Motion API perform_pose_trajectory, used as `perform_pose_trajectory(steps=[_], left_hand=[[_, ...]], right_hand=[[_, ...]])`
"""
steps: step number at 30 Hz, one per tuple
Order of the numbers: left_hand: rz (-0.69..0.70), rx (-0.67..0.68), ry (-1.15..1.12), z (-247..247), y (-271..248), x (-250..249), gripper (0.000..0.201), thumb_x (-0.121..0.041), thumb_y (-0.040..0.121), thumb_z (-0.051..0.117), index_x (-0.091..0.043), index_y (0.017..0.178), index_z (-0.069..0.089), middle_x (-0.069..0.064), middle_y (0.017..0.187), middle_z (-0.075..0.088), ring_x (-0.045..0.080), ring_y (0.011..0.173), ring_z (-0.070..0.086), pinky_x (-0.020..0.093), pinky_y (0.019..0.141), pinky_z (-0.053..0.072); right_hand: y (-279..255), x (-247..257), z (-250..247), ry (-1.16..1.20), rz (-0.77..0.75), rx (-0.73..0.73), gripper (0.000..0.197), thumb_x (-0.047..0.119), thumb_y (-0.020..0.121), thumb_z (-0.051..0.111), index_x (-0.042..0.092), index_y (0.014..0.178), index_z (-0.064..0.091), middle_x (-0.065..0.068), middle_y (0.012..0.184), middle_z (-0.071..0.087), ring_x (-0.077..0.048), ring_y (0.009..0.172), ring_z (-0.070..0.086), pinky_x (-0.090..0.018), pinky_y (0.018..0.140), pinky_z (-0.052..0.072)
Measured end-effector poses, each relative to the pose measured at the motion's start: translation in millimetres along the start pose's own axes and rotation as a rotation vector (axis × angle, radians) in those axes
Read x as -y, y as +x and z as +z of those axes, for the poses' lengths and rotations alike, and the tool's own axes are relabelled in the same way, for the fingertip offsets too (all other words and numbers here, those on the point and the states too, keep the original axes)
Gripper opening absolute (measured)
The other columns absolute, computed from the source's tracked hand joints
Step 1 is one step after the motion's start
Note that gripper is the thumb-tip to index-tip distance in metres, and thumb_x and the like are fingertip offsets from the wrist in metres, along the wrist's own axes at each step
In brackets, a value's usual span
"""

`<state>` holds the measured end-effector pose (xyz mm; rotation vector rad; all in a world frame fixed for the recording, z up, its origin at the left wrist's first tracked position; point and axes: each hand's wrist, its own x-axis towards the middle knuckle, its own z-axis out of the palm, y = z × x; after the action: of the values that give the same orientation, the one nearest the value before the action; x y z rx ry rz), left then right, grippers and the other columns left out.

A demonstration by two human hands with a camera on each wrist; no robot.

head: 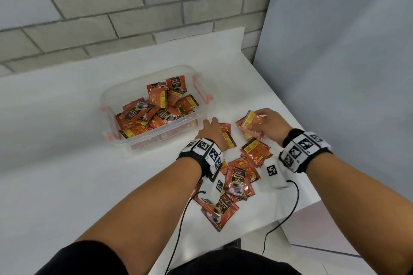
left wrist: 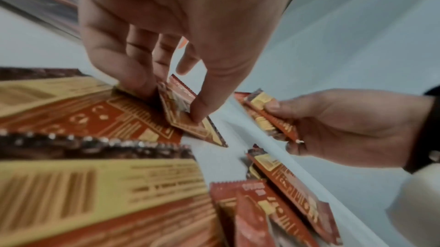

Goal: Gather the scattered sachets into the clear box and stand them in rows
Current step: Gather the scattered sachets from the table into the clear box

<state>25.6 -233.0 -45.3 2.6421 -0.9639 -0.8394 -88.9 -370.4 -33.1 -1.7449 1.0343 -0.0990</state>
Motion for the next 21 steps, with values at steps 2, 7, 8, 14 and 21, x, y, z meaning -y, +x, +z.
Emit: perform_pose_trajectory(steps=[2,7,8,14,21], left_hand=[[-0.025,0.020,-0.019,-1,1,-1,0.068,-0.016,0.087,0.063,-0.010,0.143,0.024,0.014,0.144,0.029,0.035,0.128,0.043,0.046,0.101,0.044],[-0.073,0.031,-0.032,-2,3,-8,0.059,-0.014,0.086,0.063,-0.009,0.135,0.032,0.016,0.138,0.035,0.033,0.124,0.046,0.043,0.100,0.044],[-0.076,0.034,-0.038,-1,2,-9,0.060,-0.015,0.085,0.064,-0.010,0.135,0.032,0.016,0.137,0.036,0.034,0.122,0.047,0.042,0.099,0.045],[-0.056,-0.013,-0.126,-6,1,-4,0.062,-0.014,0.080,0.068,-0.009,0.132,0.034,0.014,0.129,0.045,0.031,0.114,0.053,0.037,0.085,0.048],[0.028,-0.102,-0.370,-19,-14,12,0.023,-0.014,0.084,0.064,-0.014,0.096,0.045,0.001,0.087,0.053,0.020,0.082,0.054,0.026,0.058,0.037]], right_hand=[[-4,-7,-14,0.128,0.011,-0.018,0.057,0.007,0.079,0.075,0.009,0.130,0.047,-0.012,0.122,0.061,-0.022,0.103,0.061,-0.028,0.080,0.049],[-27,-27,-24,-0.217,-0.012,0.103,0.058,0.017,0.080,0.075,0.009,0.131,0.048,-0.007,0.118,0.060,-0.020,0.097,0.059,-0.029,0.080,0.048],[-34,-30,-20,-0.360,-0.026,0.145,0.058,0.022,0.081,0.074,0.011,0.132,0.047,-0.006,0.120,0.058,-0.018,0.097,0.057,-0.025,0.074,0.046],[-46,-35,1,-0.533,-0.069,0.172,0.057,0.024,0.082,0.073,0.011,0.130,0.044,-0.007,0.115,0.054,-0.019,0.095,0.054,-0.025,0.071,0.045],[-45,-36,3,-0.438,-0.121,0.171,0.067,0.015,0.073,0.080,0.022,0.129,0.044,-0.010,0.114,0.053,-0.022,0.091,0.058,-0.027,0.065,0.050]])
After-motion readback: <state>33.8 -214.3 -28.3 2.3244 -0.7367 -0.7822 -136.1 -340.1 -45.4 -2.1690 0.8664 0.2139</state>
